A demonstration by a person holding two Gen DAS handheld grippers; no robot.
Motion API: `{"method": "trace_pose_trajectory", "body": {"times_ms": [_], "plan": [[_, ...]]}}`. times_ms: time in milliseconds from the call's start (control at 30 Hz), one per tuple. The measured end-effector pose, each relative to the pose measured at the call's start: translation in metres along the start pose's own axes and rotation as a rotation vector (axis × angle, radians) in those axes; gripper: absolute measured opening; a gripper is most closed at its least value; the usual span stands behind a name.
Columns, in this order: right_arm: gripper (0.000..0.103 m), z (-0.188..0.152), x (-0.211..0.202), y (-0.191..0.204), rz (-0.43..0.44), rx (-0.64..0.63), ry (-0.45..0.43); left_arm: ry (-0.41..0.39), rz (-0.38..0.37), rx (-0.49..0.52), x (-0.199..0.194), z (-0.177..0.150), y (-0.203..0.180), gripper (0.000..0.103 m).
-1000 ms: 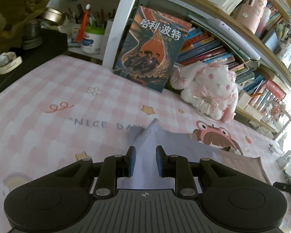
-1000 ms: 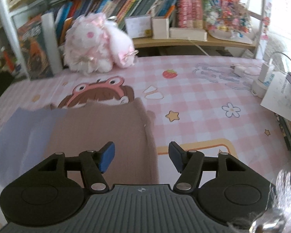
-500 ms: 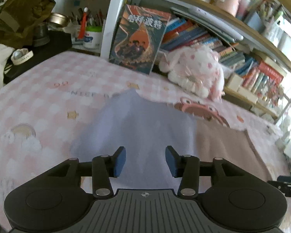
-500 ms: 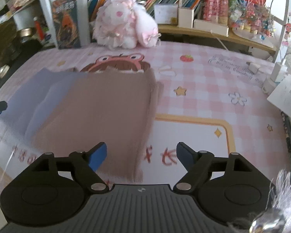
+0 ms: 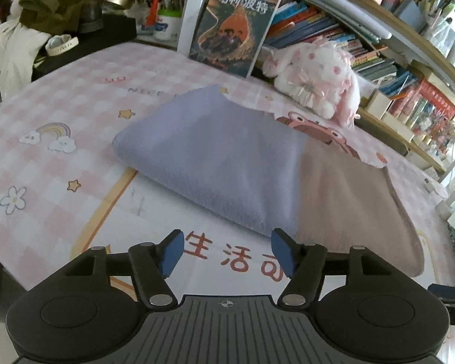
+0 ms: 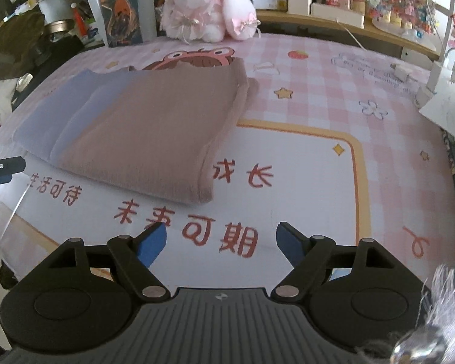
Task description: Fold clothes
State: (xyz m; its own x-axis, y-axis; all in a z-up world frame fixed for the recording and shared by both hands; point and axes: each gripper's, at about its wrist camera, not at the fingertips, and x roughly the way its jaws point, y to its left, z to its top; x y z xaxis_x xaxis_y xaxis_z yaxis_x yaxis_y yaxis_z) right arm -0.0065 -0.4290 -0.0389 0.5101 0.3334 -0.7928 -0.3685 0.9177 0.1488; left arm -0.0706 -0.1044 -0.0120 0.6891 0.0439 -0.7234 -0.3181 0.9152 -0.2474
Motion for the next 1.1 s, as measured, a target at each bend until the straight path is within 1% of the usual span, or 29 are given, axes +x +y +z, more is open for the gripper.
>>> {"method": "trace_pose_trajectory", "body": {"times_ms": [67, 133, 200, 233, 300, 400, 500, 567, 700, 733, 833, 967, 1033, 1100], "plan": [[0.079, 0.000, 0.001, 0.003, -0.001, 0.000, 0.003, 0.013, -0.003, 0.008, 0.001, 0.001, 0.000, 0.070], [0.081, 0.000, 0.001, 0.007, -0.007, 0.001, 0.002, 0.028, -0.015, 0.005, 0.004, 0.004, 0.002, 0.070], [0.082, 0.001, 0.004, 0.010, -0.013, 0.012, 0.006, 0.062, -0.038, -0.027, 0.008, 0.009, 0.008, 0.070], [0.083, 0.002, 0.005, 0.013, -0.021, 0.021, 0.013, 0.074, -0.053, -0.058, 0.011, 0.012, 0.012, 0.070], [0.086, 0.003, 0.007, 0.017, -0.029, 0.030, 0.018, 0.091, -0.083, -0.139, 0.015, 0.017, 0.025, 0.070], [0.087, 0.006, 0.009, 0.025, -0.032, 0.032, 0.022, 0.127, -0.114, -0.278, 0.023, 0.024, 0.045, 0.070], [0.087, 0.007, 0.009, 0.031, -0.044, 0.040, 0.012, 0.169, -0.168, -0.452, 0.031, 0.028, 0.067, 0.070], [0.087, 0.009, 0.009, 0.034, -0.052, 0.050, 0.008, 0.169, -0.194, -0.573, 0.035, 0.028, 0.081, 0.070], [0.087, 0.011, 0.007, 0.038, -0.070, 0.062, -0.004, 0.149, -0.220, -0.729, 0.045, 0.029, 0.101, 0.067], [0.087, 0.011, 0.007, 0.038, -0.074, 0.067, -0.006, 0.145, -0.225, -0.754, 0.047, 0.030, 0.105, 0.066], [0.087, 0.013, 0.006, 0.039, -0.088, 0.086, -0.012, 0.140, -0.229, -0.788, 0.054, 0.034, 0.111, 0.065], [0.087, 0.015, 0.002, 0.039, -0.099, 0.118, -0.035, 0.129, -0.227, -0.831, 0.060, 0.039, 0.120, 0.060], [0.087, 0.016, -0.002, 0.039, -0.099, 0.137, -0.060, 0.125, -0.227, -0.852, 0.065, 0.042, 0.126, 0.056], [0.087, 0.018, -0.007, 0.036, -0.090, 0.172, -0.091, 0.124, -0.224, -0.864, 0.070, 0.045, 0.130, 0.049]]}}
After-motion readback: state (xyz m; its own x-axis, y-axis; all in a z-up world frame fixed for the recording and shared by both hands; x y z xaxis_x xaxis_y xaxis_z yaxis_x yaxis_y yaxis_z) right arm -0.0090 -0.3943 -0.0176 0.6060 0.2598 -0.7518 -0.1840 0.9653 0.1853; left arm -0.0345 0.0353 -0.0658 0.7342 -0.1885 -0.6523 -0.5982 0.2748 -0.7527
